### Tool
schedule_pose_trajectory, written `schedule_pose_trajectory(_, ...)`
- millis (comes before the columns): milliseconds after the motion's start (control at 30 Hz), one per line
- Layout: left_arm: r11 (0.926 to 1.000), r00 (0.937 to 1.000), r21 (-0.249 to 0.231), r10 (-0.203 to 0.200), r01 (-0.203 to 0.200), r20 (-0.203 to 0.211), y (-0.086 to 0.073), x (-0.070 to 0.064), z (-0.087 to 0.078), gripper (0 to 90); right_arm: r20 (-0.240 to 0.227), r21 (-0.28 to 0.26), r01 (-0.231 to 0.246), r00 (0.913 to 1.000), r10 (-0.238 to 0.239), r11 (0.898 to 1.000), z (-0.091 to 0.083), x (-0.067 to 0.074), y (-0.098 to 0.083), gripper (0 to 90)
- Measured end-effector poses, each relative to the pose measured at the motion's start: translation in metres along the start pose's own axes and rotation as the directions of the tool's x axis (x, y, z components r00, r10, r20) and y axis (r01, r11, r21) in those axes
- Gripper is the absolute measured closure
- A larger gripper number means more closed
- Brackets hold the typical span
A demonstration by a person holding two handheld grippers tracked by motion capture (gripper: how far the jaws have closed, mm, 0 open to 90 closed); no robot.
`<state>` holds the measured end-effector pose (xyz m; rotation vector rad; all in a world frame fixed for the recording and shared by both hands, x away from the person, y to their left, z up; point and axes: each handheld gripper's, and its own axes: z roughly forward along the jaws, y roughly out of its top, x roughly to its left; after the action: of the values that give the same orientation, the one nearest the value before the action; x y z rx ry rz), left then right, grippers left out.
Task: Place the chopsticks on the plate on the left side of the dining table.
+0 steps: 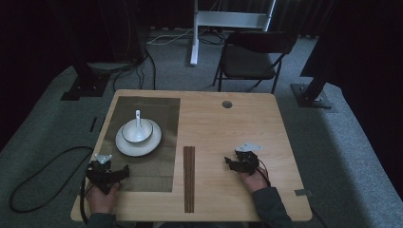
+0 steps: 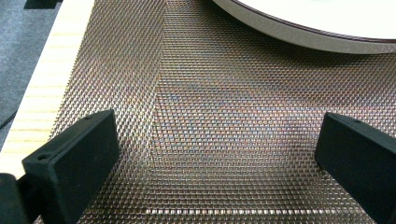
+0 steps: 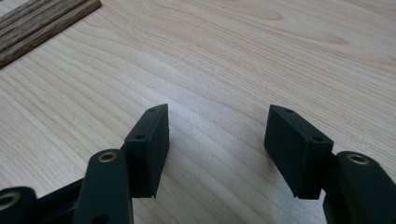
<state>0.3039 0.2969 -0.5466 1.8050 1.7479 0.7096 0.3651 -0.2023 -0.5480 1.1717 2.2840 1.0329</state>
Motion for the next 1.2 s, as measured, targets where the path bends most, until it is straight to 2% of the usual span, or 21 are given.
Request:
schedule_pose_trajectory(367, 1.0, 1.0, 0.001, 0.0, 0.0, 0.0, 0.0, 0.0, 0.0, 0.2, -0.007, 0.006, -0.002, 1.0, 0.002, 1.0, 0.0, -0.001, 0.001, 38.9)
schedule_pose_trajectory(533, 1.0, 1.0, 0.001, 0.0, 0.0, 0.0, 0.0, 0.0, 0.0, 0.2, -0.008, 0.008, -0.024, 0.9997, 0.024, 1.0, -0.002, -0.002, 0.0, 38.9)
schedule_pose_trajectory(667, 1.0, 1.0, 0.001, 0.0, 0.0, 0.0, 0.0, 0.0, 0.0, 0.2, 0.002, -0.019, -0.045, 0.999, 0.045, 0.999, -0.007, -0.002, 0.0, 40.5)
schedule_pose_trajectory(1200, 1.0, 1.0, 0.001, 0.0, 0.0, 0.0, 0.0, 0.0, 0.0, 0.2, -0.018, -0.068, -0.018, 0.9997, 0.017, 0.998, -0.022, 0.007, 0.004, 43.3)
